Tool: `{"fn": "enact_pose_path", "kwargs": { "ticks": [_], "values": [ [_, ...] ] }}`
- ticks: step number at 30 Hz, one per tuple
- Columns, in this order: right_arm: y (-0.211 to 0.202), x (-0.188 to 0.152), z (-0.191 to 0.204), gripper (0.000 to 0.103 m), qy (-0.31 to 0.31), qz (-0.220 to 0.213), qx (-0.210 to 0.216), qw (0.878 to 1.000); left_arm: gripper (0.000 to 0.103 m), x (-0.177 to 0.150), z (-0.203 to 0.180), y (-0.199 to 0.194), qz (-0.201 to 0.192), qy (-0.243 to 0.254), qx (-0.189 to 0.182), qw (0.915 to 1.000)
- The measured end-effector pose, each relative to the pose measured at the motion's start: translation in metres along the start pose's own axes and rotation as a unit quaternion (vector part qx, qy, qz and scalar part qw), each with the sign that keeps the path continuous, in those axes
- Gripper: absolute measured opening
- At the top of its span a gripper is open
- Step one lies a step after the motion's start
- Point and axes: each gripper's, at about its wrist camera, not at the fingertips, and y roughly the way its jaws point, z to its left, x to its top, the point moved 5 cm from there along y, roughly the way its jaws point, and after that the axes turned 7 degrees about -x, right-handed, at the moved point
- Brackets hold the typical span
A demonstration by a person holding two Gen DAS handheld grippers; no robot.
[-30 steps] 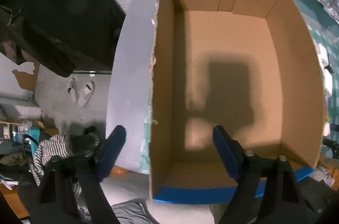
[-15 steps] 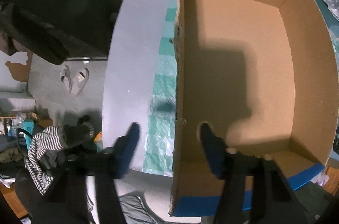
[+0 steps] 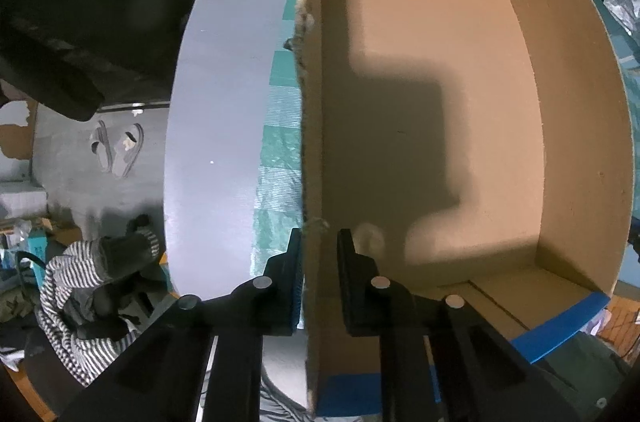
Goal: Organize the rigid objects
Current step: 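Grasp the white KINYO case with the right tool while the left tool clamps the box wall, then carry the white case into the box and open the right tool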
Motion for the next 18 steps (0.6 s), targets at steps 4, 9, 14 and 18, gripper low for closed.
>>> {"fn": "enact_pose_path", "kwargs": {
  "ticks": [4,9,14,18],
  "values": [
    [-0.018,0.024,0.006,0.037,0.0,-0.012,0.003,1.0,0.011,0.001,0.0,0.003,0.001,0.012,0.007,0.9999],
    [-0.024,0.047,0.015,0.037,-0.014,-0.032,0.009,0.999,0.011,-0.001,0.0,0.003,0.003,0.01,0.001,0.9999],
    [-0.043,0.066,0.028,0.037,-0.031,-0.046,0.021,0.998,0.011,-0.007,0.0,0.006,0.006,0.022,-0.002,0.9997],
    [-0.06,0.1,0.054,0.037,-0.056,-0.061,0.025,0.996,0.011,-0.01,0.002,0.009,0.012,0.026,-0.005,0.9996]
  ]
}}
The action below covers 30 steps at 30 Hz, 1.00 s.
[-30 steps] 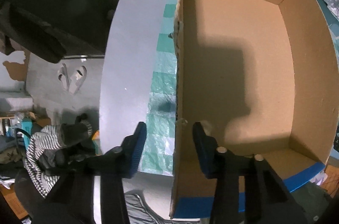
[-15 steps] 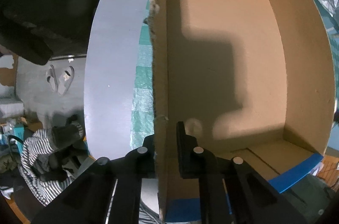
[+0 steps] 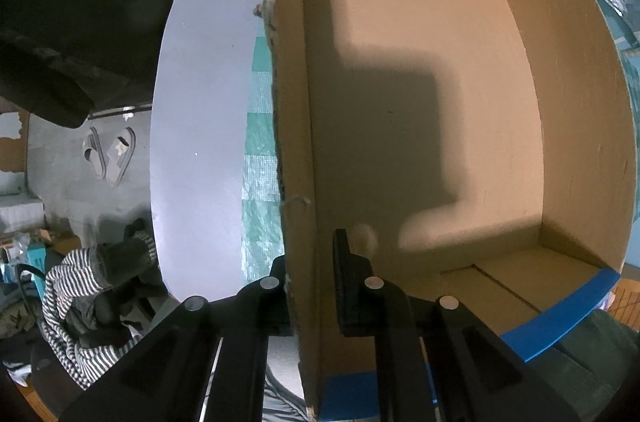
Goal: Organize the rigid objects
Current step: 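Carry the white case into the box and open the right tool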
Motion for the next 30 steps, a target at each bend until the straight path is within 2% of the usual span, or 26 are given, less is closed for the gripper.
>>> {"fn": "enact_pose_path", "kwargs": {
  "ticks": [13,20,30],
  "values": [
    [-0.013,0.099,0.059,0.037,-0.079,-0.032,0.002,0.996,0.01,-0.004,0.003,0.004,0.003,0.011,-0.003,0.9999],
    [0.002,0.128,0.081,0.037,-0.102,-0.021,0.007,0.995,0.01,-0.006,0.006,0.006,0.0,0.01,-0.005,0.9999],
    [0.035,0.138,0.098,0.037,-0.123,0.014,-0.007,0.992,0.01,-0.007,0.01,0.008,0.002,0.008,-0.006,0.9999]
  ]
}}
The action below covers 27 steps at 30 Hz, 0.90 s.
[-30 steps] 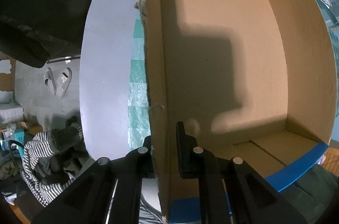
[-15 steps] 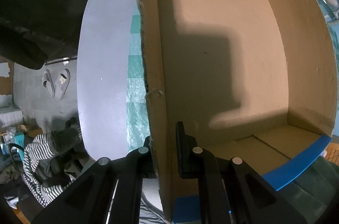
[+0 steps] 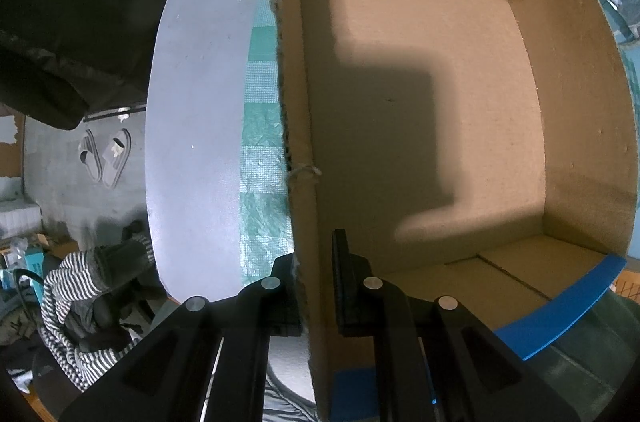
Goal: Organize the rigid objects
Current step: 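Carry the white case into the box and open the right tool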
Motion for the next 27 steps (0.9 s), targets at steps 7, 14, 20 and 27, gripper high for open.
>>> {"fn": "enact_pose_path", "kwargs": {
  "ticks": [7,14,20,27],
  "values": [
    [0.014,-0.003,-0.003,0.037,0.008,0.022,-0.01,1.0,0.01,-0.002,0.002,0.005,0.005,-0.012,-0.005,0.9999],
    [0.015,-0.003,-0.006,0.039,0.025,0.025,-0.008,0.999,0.01,-0.003,0.006,0.005,0.003,-0.013,-0.008,0.9999],
    [0.007,-0.002,-0.007,0.05,0.029,0.013,-0.007,0.999,0.01,-0.005,0.007,0.003,-0.001,-0.011,-0.01,0.9999],
    [-0.031,-0.011,-0.01,0.063,0.035,-0.022,-0.001,0.999,0.01,-0.005,0.006,-0.003,-0.006,-0.006,-0.016,0.9998]
  ]
}}
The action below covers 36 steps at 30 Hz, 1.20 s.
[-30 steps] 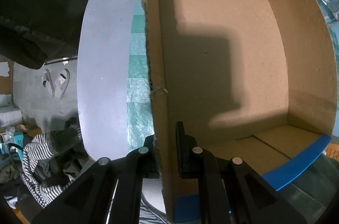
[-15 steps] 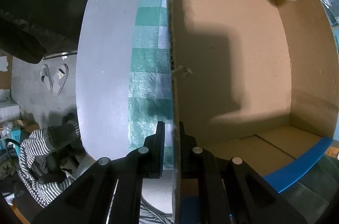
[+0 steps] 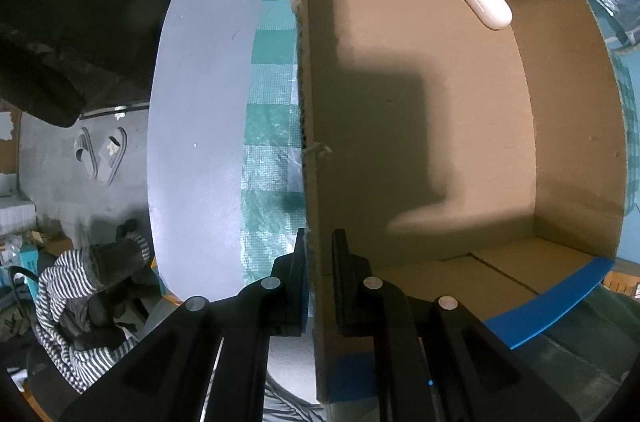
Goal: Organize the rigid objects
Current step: 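Carry the white case into the box and open the right tool, then move the right tool to the green metal tin and grasp it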
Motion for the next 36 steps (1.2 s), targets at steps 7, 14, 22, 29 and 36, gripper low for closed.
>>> {"fn": "enact_pose_path", "kwargs": {
  "ticks": [7,14,22,29,36],
  "values": [
    [-0.021,-0.018,-0.026,0.064,0.02,-0.005,-0.016,1.0,0.01,0.001,0.003,-0.001,-0.003,-0.004,-0.006,1.0],
    [-0.018,-0.05,-0.056,0.064,0.055,0.014,-0.03,0.998,0.01,0.0,0.006,-0.003,-0.005,-0.007,-0.005,0.9999],
    [0.008,-0.089,-0.07,0.064,0.081,0.047,-0.031,0.995,0.01,-0.003,0.003,-0.002,-0.006,-0.006,-0.003,1.0],
    [0.034,-0.109,-0.073,0.064,0.078,0.063,-0.044,0.994,0.01,-0.004,0.001,-0.001,-0.003,-0.006,0.0,1.0],
    [0.054,-0.116,-0.074,0.063,0.083,0.068,-0.046,0.993,0.01,-0.005,0.002,-0.003,-0.004,-0.005,-0.001,1.0]
  ]
}}
